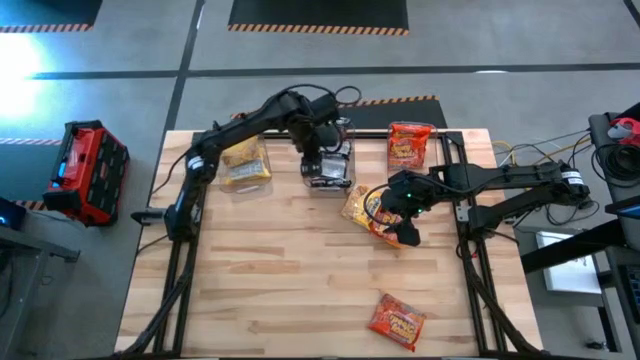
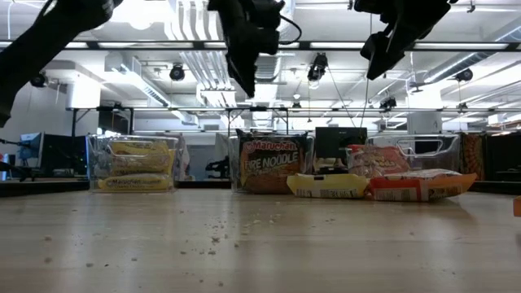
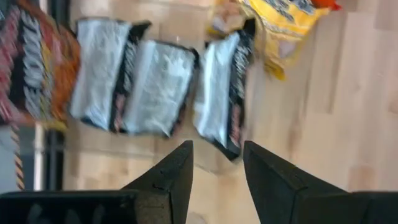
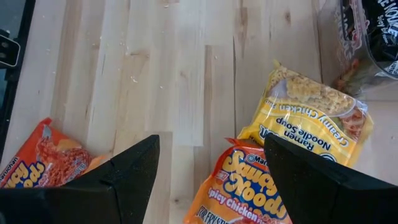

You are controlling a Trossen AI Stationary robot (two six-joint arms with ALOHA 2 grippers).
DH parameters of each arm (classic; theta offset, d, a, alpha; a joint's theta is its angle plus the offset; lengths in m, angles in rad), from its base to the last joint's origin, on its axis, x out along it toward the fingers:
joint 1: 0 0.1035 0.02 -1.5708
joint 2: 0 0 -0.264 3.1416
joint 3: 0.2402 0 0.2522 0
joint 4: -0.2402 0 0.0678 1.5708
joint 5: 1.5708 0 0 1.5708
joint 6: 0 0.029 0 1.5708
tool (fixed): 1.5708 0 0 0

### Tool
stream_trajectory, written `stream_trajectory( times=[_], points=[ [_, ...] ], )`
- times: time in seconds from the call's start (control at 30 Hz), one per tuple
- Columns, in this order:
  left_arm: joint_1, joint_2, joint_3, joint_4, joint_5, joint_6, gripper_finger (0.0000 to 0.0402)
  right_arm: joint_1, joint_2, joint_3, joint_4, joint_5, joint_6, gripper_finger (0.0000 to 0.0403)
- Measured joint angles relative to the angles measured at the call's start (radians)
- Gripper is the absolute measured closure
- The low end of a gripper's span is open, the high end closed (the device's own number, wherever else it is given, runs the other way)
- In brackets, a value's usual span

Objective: Sort Maruchan noodles
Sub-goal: Put the orange noodle pack into the right transparent bin

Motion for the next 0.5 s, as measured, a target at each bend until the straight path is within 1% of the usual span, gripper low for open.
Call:
stream_trajectory(
  times=[0.13, 0.23, 0.37, 0.5],
  points=[
    [-0.014, -0.077, -0.086, -0.003, 0.002, -0.069, 0.0278, 0.000, 0.000, 0.000, 0.008, 0.000, 0.000, 0.0126],
    [-0.029, -0.165, -0.208, 0.038, -0.008, -0.128, 0.0278, 0.000, 0.000, 0.000, 0.009, 0.000, 0.000, 0.0124],
    [-0.066, -0.336, -0.459, 0.158, -0.014, -0.210, 0.0278, 0.000, 0.000, 0.000, 0.014, 0.000, 0.000, 0.0121],
    [-0.129, -0.529, -0.765, 0.376, -0.017, -0.349, 0.0278, 0.000, 0.000, 0.000, 0.015, 0.000, 0.000, 0.0124]
  ],
)
